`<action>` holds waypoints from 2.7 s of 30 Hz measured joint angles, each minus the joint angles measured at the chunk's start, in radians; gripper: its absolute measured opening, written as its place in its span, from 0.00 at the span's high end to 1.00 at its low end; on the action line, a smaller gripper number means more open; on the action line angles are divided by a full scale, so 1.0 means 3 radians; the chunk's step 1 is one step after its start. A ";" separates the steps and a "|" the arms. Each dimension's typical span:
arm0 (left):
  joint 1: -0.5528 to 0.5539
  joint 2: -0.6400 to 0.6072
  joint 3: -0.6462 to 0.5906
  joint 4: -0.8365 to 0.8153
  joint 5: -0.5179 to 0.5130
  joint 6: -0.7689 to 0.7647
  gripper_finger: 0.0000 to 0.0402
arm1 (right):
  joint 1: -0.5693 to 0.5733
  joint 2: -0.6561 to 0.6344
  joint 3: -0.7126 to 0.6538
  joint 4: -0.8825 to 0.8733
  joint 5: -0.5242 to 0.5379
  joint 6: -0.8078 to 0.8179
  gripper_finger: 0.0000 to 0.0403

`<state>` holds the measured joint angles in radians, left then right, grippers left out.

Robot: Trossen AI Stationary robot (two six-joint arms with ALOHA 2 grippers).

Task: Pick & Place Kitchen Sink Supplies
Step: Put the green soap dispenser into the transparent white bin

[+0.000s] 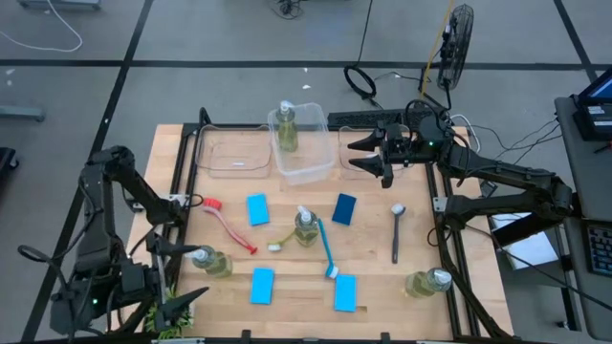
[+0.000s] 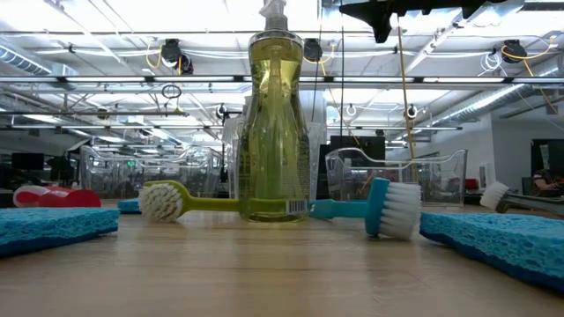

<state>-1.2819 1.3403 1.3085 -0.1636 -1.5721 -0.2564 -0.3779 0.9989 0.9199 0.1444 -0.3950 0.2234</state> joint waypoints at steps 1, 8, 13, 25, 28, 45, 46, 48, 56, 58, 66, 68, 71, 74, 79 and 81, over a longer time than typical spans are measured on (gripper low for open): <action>-0.0030 0.0000 -0.0001 -0.0024 0.0000 -0.0046 0.01 | -0.0001 0.0000 0.0000 0.0000 0.0000 0.0000 0.45; -0.0239 0.0000 -0.0001 -0.0074 0.0003 -0.0223 0.01 | 0.0000 0.0000 0.0000 0.0000 0.0000 0.0000 0.45; -0.0295 0.0000 -0.0001 -0.0278 0.0003 -0.0541 0.01 | -0.0001 0.0000 0.0000 0.0000 -0.0001 0.0000 0.45; -0.0217 -0.0001 -0.0341 -0.0425 0.0167 -0.1204 0.01 | 0.0000 0.0000 0.0000 -0.0001 -0.0007 0.0001 0.45; -0.0106 0.0012 -0.0405 -0.0637 0.0358 -0.1469 0.01 | -0.0001 0.0000 0.0000 -0.0001 -0.0008 0.0004 0.45; 0.0185 -0.0615 -0.0403 -0.3227 0.1632 -0.3526 0.01 | 0.0000 0.0000 0.0000 -0.0001 -0.0005 0.0089 0.46; 0.0161 -0.0636 -0.0403 -0.3230 0.1696 -0.3555 0.01 | -0.0001 0.0000 0.0000 -0.0001 -0.0006 0.0088 0.46; 0.0101 -0.0644 -0.0401 -0.3249 0.1785 -0.3635 0.01 | -0.0001 0.0000 0.0000 -0.0001 -0.0005 0.0088 0.45; -0.0120 -0.0514 -0.0401 -0.3825 0.2008 -0.4459 0.01 | -0.0001 0.0000 0.0000 0.0000 -0.0003 0.0088 0.46; -0.0143 -0.0496 -0.0401 -0.3954 0.2005 -0.4595 0.01 | -0.0001 0.0000 0.0000 -0.0001 -0.0001 0.0088 0.46; -0.0180 -0.0454 -0.0401 -0.4267 0.2048 -0.4807 0.01 | -0.0001 0.0000 0.0000 0.0000 0.0001 0.0088 0.45; -0.0182 -0.0454 -0.0401 -0.4334 0.2113 -0.4883 0.01 | -0.0001 0.0000 0.0000 -0.0001 0.0001 0.0088 0.45; -0.0185 -0.0454 -0.0401 -0.4328 0.2209 -0.4961 0.01 | 0.0000 0.0000 0.0000 0.0000 0.0003 0.0088 0.46; -0.0186 -0.0433 -0.0401 -0.4315 0.2319 -0.4996 0.01 | -0.0001 -0.0001 0.0000 0.0000 0.0002 0.0088 0.45; -0.0186 -0.0342 -0.0401 -0.4332 0.2332 -0.5066 0.01 | -0.0001 -0.0001 0.0000 0.0000 0.0003 0.0088 0.46; -0.0186 -0.0282 -0.0401 -0.4333 0.2356 -0.5095 0.01 | -0.0001 0.0000 0.0000 0.0000 0.0003 0.0088 0.46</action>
<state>-1.3376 1.2558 1.1881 -1.4635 -0.8654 -1.7850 -0.3781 0.9989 0.9199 0.1444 -0.3943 0.2497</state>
